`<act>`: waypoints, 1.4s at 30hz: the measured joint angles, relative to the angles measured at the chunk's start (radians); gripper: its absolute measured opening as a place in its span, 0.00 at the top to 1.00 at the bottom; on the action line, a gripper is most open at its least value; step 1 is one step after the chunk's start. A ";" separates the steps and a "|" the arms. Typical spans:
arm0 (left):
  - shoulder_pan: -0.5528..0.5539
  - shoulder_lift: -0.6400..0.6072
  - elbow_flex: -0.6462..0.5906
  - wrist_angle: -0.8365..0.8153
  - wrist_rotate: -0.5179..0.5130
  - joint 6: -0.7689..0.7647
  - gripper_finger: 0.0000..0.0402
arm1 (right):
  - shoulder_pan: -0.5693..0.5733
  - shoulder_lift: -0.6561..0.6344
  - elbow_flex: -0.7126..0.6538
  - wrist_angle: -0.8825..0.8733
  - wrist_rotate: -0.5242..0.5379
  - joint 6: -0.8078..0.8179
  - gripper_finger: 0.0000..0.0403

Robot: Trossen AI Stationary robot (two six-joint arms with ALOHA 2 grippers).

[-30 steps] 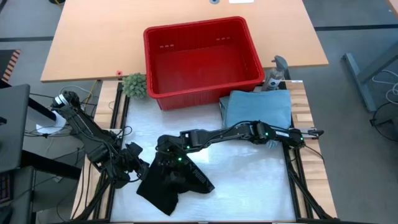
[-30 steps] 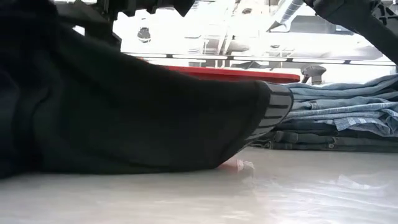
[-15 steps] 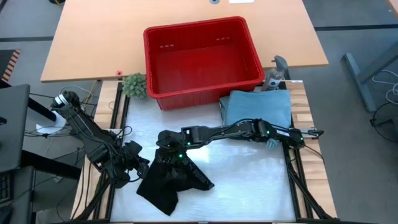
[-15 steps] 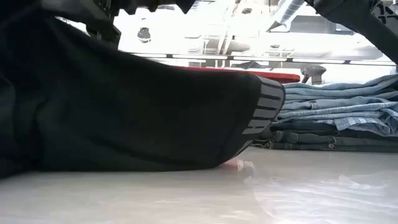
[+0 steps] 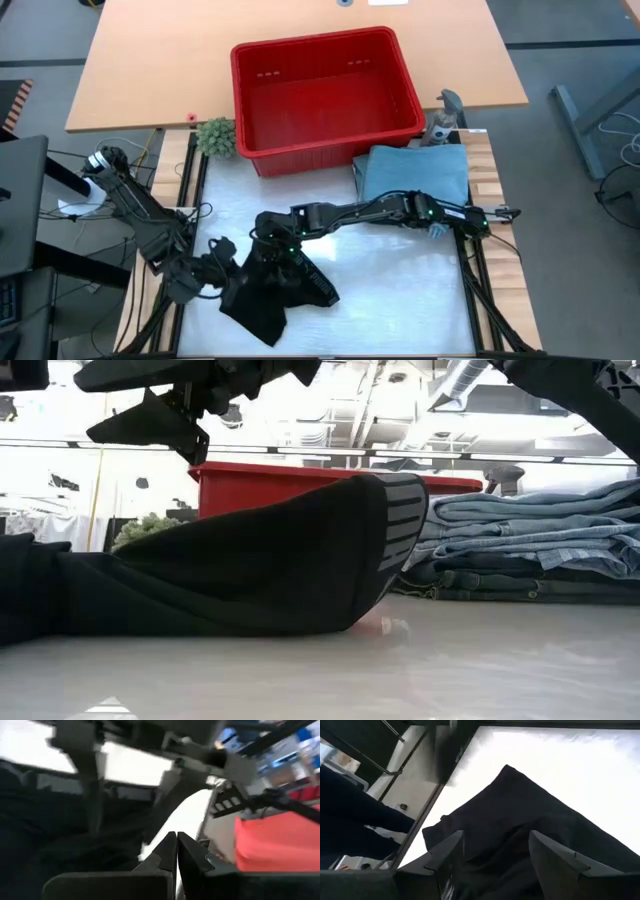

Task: Fold Laundry from Bin
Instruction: Fold the black boxer short

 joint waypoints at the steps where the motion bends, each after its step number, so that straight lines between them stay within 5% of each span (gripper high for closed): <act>1: 0.000 0.004 0.000 0.028 -0.007 0.009 1.00 | -0.001 0.000 0.000 -0.004 -0.001 0.002 0.39; 5: -0.002 0.031 0.000 0.018 -0.017 -0.067 1.00 | -0.002 -0.002 0.001 -0.139 -0.004 0.005 0.39; 11: -0.032 0.082 0.000 -0.084 0.034 -0.146 1.00 | 0.047 -0.011 0.001 -0.640 0.000 -0.138 0.39; 15: -0.047 0.119 0.000 -0.117 0.037 -0.170 1.00 | 0.111 -0.011 0.001 -0.839 0.099 -0.226 0.39; 27: -0.051 0.196 0.000 -0.119 0.120 -0.157 1.00 | 0.237 -0.053 0.005 -0.853 0.290 -0.234 0.39; 42: -0.050 0.196 0.000 -0.122 0.109 -0.154 1.00 | 0.288 -0.068 0.005 -0.720 0.345 -0.097 0.39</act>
